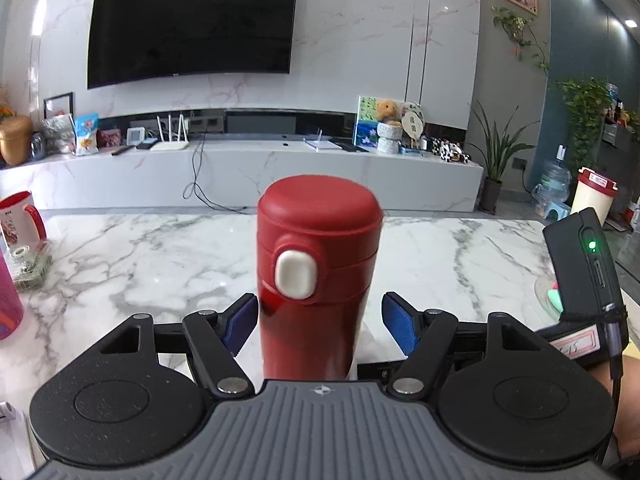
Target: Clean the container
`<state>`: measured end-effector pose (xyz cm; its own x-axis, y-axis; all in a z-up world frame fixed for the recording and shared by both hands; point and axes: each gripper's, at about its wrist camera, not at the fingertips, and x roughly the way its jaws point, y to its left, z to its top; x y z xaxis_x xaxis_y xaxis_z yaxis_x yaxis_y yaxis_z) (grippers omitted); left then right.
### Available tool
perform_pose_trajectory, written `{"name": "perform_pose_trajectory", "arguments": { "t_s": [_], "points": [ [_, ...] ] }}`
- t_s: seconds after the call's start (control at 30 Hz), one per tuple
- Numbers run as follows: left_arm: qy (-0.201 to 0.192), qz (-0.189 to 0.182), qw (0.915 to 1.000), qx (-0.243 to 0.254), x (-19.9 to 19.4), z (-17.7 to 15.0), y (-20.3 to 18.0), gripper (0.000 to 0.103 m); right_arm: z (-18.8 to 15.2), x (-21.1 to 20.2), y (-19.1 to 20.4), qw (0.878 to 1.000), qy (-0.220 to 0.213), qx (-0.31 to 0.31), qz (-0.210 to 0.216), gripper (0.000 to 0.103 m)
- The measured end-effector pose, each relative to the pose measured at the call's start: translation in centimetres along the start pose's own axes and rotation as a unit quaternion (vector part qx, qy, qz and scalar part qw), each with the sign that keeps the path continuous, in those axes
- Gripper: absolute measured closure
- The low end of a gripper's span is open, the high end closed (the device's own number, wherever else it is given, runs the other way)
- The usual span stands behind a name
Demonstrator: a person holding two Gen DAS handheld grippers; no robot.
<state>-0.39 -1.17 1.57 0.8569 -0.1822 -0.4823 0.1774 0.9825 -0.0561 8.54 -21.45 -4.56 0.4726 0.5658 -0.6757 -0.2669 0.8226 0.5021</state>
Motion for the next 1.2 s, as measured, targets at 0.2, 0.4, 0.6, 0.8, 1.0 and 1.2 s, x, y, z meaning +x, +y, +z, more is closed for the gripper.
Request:
{"name": "perform_pose_trajectory", "arguments": {
  "t_s": [0.2,0.4,0.6,0.8,1.0,1.2],
  "points": [
    [0.000,-0.005,1.0000,0.009,0.3,0.3,0.7,0.043,0.1,-0.1,-0.1,1.000,0.000,0.000,0.003,0.085],
    [0.012,-0.050,0.9981,0.033,0.3,0.7,2.1,0.043,0.7,-0.5,0.1,1.000,-0.011,0.003,0.018,0.085],
    [0.026,-0.086,0.9936,0.069,0.3,1.1,2.6,0.043,1.4,-2.5,0.4,0.998,-0.045,0.000,0.049,0.085],
    [0.037,-0.105,0.9896,0.091,0.4,1.3,2.8,0.043,1.9,-5.0,0.9,0.992,-0.092,-0.011,0.083,0.085],
    [0.040,-0.109,0.9887,0.094,0.5,1.6,3.0,0.043,2.0,-6.9,1.1,0.985,-0.134,-0.014,0.106,0.085],
    [0.040,-0.109,0.9886,0.096,0.5,1.6,3.2,0.043,1.7,-6.0,1.5,0.989,-0.114,-0.012,0.089,0.085]
  ]
}}
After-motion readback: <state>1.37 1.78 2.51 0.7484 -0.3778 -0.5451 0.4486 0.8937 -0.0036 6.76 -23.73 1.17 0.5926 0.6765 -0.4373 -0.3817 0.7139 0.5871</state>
